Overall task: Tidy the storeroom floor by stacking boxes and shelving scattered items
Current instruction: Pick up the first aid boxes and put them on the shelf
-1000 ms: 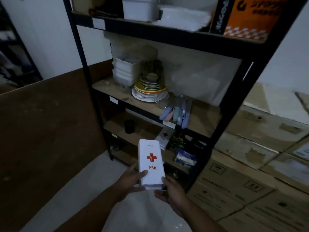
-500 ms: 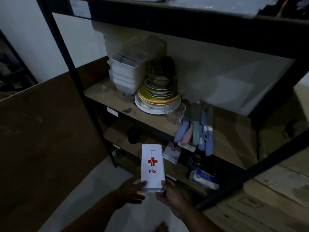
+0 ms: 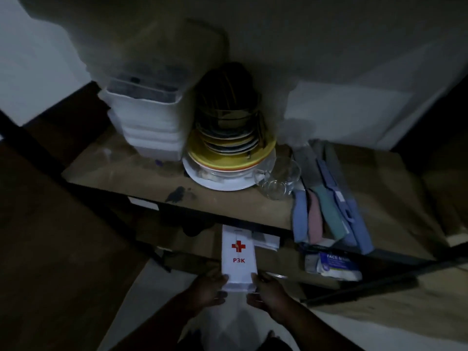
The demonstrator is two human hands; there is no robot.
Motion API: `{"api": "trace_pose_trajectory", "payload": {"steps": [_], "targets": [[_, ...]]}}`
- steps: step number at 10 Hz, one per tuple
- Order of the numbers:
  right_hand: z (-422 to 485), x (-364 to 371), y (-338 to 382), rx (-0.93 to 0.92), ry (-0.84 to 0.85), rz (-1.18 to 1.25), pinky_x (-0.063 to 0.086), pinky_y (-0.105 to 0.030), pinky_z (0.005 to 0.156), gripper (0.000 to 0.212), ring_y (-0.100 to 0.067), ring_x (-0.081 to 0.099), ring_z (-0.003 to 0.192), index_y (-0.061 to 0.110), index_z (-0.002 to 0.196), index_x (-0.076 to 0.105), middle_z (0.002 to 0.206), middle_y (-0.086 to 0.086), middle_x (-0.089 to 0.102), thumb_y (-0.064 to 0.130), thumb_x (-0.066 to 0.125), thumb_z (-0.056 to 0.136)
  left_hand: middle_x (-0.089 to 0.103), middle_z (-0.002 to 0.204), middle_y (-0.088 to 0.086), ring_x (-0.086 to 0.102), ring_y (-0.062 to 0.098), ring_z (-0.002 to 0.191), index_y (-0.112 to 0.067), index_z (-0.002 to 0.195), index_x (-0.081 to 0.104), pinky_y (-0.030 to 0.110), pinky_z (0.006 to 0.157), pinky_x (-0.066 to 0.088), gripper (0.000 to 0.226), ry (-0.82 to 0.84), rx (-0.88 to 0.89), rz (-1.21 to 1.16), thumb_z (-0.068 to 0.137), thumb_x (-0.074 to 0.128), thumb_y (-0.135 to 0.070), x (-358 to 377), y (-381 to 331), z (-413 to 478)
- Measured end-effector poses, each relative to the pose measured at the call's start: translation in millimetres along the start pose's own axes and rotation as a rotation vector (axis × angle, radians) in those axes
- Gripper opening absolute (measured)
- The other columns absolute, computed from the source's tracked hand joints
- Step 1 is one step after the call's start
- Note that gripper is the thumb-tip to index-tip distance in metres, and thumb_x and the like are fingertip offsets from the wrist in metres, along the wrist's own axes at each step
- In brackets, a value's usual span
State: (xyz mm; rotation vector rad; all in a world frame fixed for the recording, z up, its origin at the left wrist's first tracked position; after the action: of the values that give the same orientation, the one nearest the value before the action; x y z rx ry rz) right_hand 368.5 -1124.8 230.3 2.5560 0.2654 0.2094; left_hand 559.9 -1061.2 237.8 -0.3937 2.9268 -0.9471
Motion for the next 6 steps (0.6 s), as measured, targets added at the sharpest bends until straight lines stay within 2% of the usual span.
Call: {"api": "trace_pose_trajectory", "payload": {"steps": [1,2,3,4,5,6], "targets": [[32.3,15.6,-3.9,-0.059,-0.006,-0.016,0.061,-0.037,0.071,0.025,-0.031,0.07,0.097,0.012,0.122,0.068,0.111,-0.016,0.073,0.027,0.062,0.102,0.066,0.12,0.014,0.071,0.032,0.1,-0.021,0.129,0.055,0.034,0.069,0.061,0.04,0.022,-0.014,0.02,0.093,0.073,-0.022,-20.9,-3.7,36.1],[64.8,32.9,-11.0,-0.109,-0.064,-0.066,0.063,-0.043,0.083,0.027,-0.03,0.069,0.099,0.007,0.121,0.064,0.111,-0.012,0.07,0.025,0.062,0.101,0.066,0.121,0.014,0.07,0.031,0.1,-0.022,0.133,0.053,0.035,0.075,0.061,0.043,0.064,0.0,0.099,0.095,0.071,-0.028,-38.5,-1.7,75.1],[92.5,43.2,-28.4,-0.111,-0.166,-0.019,0.063,-0.041,0.083,0.03,-0.025,0.069,0.091,0.006,0.126,0.059,0.109,-0.012,0.067,0.024,0.06,0.102,0.068,0.12,0.012,0.069,0.027,0.097,-0.018,0.139,0.052,0.035,0.076,0.06,0.051,0.101,0.013,0.168,0.093,0.074,-0.026,-49.7,4.8,114.7],[111.2,48.9,-34.7,-0.19,-0.194,0.057,0.061,-0.042,0.085,0.024,-0.031,0.073,0.094,-0.003,0.114,0.068,0.11,-0.021,0.074,0.015,0.068,0.098,0.071,0.121,0.006,0.071,0.022,0.104,-0.023,0.129,0.06,0.042,0.091,0.06,0.069,0.099,0.073,0.275,0.07,0.094,-0.033,-50.3,11.4,147.1],[123.1,48.3,-32.2,-0.17,-0.303,0.001,0.06,-0.034,0.078,0.005,-0.022,0.07,0.084,0.01,0.096,0.071,0.106,-0.016,0.075,0.014,0.071,0.095,0.069,0.124,0.004,0.068,0.013,0.093,-0.014,0.13,0.063,0.021,0.073,0.059,0.059,0.004,0.139,0.339,0.077,0.089,-0.016,-49.8,18.1,175.9],[138.9,43.9,-26.7,-0.174,-0.354,-0.038,0.055,-0.024,0.064,0.005,-0.016,0.067,0.078,0.013,0.095,0.07,0.101,-0.012,0.073,0.018,0.07,0.095,0.068,0.124,0.012,0.063,0.016,0.09,-0.005,0.132,0.062,0.01,0.055,0.048,0.048,-0.108,0.239,0.412,0.086,0.077,0.0,-39.2,8.5,172.0]]}}
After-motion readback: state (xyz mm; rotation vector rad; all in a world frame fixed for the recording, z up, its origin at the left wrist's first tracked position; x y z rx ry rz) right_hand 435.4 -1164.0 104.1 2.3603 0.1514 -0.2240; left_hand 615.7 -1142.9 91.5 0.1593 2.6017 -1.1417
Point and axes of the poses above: each hand's wrist, its own z-axis towards the middle knuckle, its own x-axis out of the palm, y = z × x, the point moved 2 cm from there along z, towards the middle knuckle
